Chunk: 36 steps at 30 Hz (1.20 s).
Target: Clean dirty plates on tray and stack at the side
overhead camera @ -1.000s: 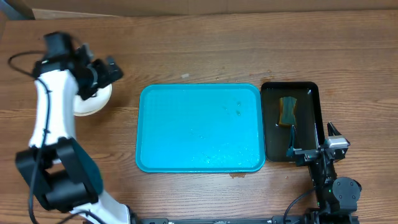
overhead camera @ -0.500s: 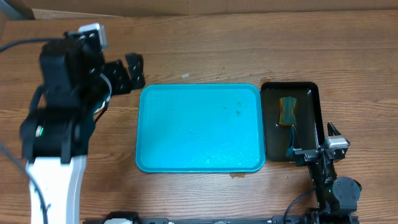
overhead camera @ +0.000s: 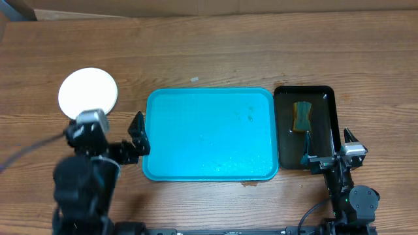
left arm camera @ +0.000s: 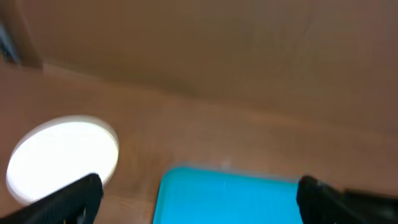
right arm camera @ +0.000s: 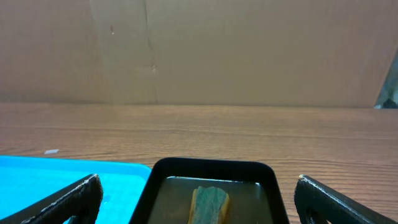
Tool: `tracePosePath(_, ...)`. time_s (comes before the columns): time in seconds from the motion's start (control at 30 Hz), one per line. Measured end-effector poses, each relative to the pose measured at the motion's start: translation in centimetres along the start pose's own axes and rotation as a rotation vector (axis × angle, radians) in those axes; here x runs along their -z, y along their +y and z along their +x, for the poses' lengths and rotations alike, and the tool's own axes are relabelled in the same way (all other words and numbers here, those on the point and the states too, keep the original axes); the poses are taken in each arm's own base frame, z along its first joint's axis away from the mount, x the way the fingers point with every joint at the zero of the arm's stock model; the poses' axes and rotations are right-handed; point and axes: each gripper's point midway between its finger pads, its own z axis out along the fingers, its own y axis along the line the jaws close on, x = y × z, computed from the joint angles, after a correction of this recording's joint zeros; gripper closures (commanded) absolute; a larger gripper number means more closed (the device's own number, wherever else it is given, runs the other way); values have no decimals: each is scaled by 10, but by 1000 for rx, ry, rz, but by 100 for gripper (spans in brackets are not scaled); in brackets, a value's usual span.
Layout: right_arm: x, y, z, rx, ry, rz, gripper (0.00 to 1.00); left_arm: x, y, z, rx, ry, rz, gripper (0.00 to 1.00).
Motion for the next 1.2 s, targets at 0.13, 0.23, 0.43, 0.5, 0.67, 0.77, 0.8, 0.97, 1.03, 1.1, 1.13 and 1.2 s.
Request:
tracePosePath(0.13, 0, 0, 0, 0, 0, 0, 0, 19, -6, -27, -5, -312, 72, 0)
tracePosePath(0.23, 0, 0, 0, 0, 0, 0, 0, 37, -9, -40, -5, -510, 121, 0)
tracePosePath(0.43, 0, 0, 0, 3, 0, 0, 0, 38, -3, -13, 21, -622, 157, 0)
tracePosePath(0.5, 0, 0, 0, 3, 0, 0, 0, 31, 1, 2, 38, -606, 159, 0)
tracePosePath(0.67, 0, 0, 0, 3, 0, 0, 0, 12, 8, 32, 65, -552, 153, 0)
tracePosePath(0.77, 0, 0, 0, 3, 0, 0, 0, 2, 12, 48, 72, -516, 145, 0)
tracePosePath(0.8, 0, 0, 0, 3, 0, 0, 0, -1, 14, 54, 72, -505, 141, 0)
tracePosePath(0.97, 0, 0, 0, 3, 0, 0, 0, -23, 23, 96, 73, -369, 105, 0)
tracePosePath(1.03, 0, 0, 0, 3, 0, 0, 0, -30, 28, 113, 74, -298, 87, 0)
tracePosePath(1.1, 0, 0, 0, 3, 0, 0, 0, -34, 31, 128, 74, -237, 69, 0)
tracePosePath(1.13, 0, 0, 0, 3, 0, 0, 0, -36, 33, 135, 75, -207, 61, 0)
tracePosePath(1.2, 0, 0, 0, 3, 0, 0, 0, -38, 35, 148, 75, -156, 49, 0)
